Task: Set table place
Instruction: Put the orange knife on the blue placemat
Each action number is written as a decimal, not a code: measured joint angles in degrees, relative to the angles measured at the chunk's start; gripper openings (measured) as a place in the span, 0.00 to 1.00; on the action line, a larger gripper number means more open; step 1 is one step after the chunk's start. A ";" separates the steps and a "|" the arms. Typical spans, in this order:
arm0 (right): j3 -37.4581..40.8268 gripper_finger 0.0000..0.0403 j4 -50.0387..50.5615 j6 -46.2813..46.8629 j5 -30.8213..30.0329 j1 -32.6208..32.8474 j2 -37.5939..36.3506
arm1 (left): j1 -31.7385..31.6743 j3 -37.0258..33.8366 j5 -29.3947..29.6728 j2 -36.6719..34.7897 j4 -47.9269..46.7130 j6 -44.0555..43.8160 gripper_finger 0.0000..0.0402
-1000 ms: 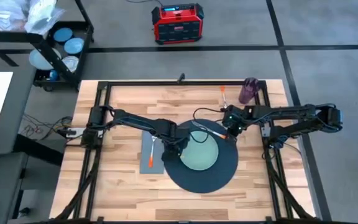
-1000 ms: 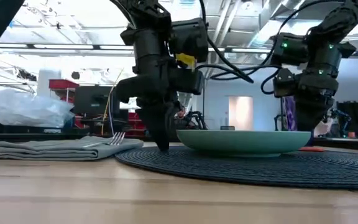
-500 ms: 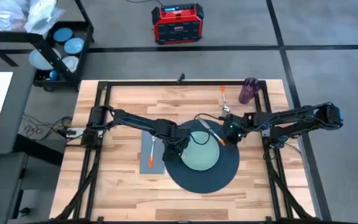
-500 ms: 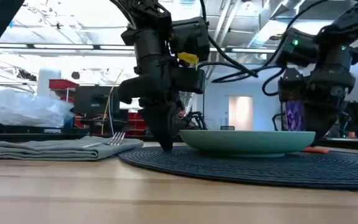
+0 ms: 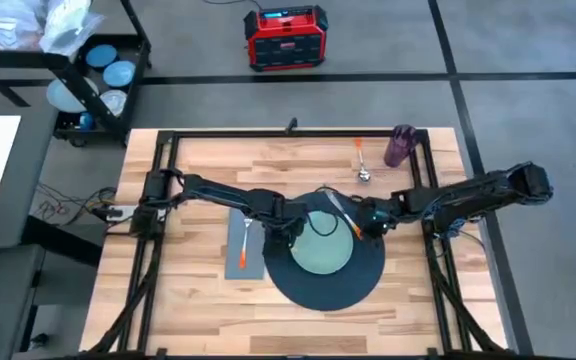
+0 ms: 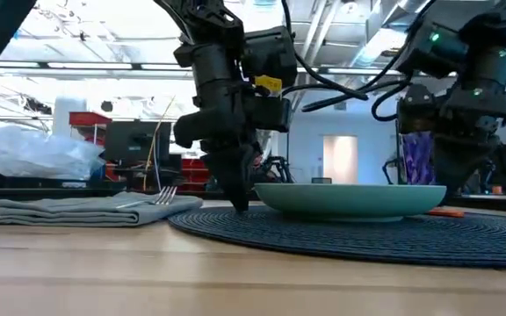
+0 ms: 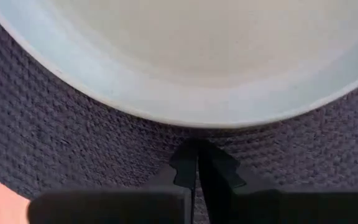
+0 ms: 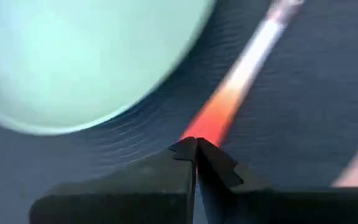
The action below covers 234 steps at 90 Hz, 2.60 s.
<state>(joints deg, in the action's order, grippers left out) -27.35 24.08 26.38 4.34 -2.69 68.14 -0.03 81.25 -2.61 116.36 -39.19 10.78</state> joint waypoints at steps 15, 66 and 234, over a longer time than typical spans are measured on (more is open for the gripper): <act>-0.02 0.00 -0.11 -2.66 0.26 -2.91 0.00 | 0.01 0.00 0.00 0.02 0.15 -0.16 0.00; 0.37 0.00 -6.80 -0.91 0.33 -1.32 2.51 | -0.04 0.00 -0.06 0.02 0.15 -1.02 0.00; -2.30 0.00 -8.98 2.06 1.76 5.76 6.05 | -0.33 0.02 -0.04 0.02 3.15 -0.84 0.00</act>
<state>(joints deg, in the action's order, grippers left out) -29.65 15.09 28.44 6.10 3.07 74.19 -0.36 81.28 -2.66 116.38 -36.04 9.93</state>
